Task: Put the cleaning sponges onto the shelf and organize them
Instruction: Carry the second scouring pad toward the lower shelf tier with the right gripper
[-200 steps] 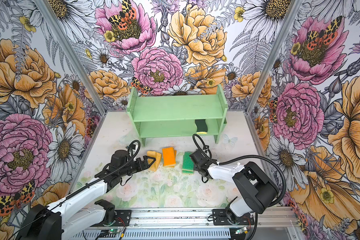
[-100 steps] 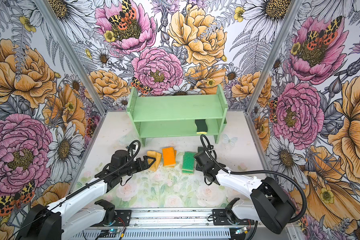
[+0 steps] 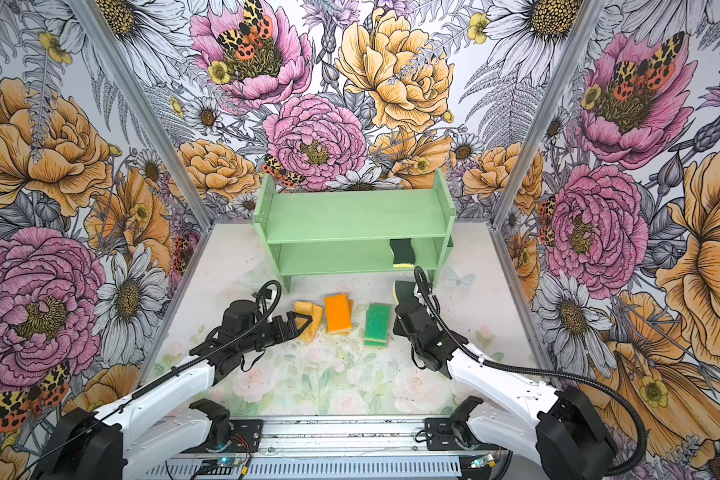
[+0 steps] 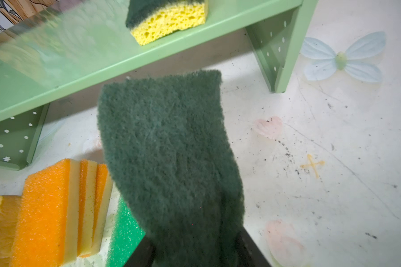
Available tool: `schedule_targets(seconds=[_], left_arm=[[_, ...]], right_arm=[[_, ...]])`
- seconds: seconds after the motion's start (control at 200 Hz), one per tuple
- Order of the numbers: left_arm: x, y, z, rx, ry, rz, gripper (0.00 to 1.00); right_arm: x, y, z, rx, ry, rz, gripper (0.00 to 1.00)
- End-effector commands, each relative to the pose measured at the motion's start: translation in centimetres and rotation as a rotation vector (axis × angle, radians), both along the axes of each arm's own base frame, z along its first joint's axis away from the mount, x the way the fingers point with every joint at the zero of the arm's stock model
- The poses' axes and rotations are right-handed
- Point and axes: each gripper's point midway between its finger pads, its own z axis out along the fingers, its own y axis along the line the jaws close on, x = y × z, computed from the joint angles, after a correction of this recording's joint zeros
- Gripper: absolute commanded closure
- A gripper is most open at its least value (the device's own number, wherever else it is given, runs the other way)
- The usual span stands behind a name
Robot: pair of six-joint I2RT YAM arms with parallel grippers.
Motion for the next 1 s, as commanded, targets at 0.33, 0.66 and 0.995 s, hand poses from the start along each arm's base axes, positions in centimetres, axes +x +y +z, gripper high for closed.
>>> schedule_targets(seconds=[0.33, 0.66, 0.995], left_arm=[[0.5, -0.4, 1.7, -0.009, -0.059, -0.008, 0.01], [0.4, -0.2, 2.0, -0.005, -0.066, -0.005, 0.01], [0.1, 0.0, 1.9, 0.004, -0.069, -0.010, 0.01]], right_arm=[[5.2, 4.6, 7.5, 0.033, -0.204, 0.073, 0.54], [8.4, 7.0, 8.3, 0.031, -0.252, 0.093, 0.54], [10.7, 7.3, 7.5, 0.016, -0.211, 0.093, 0.54]])
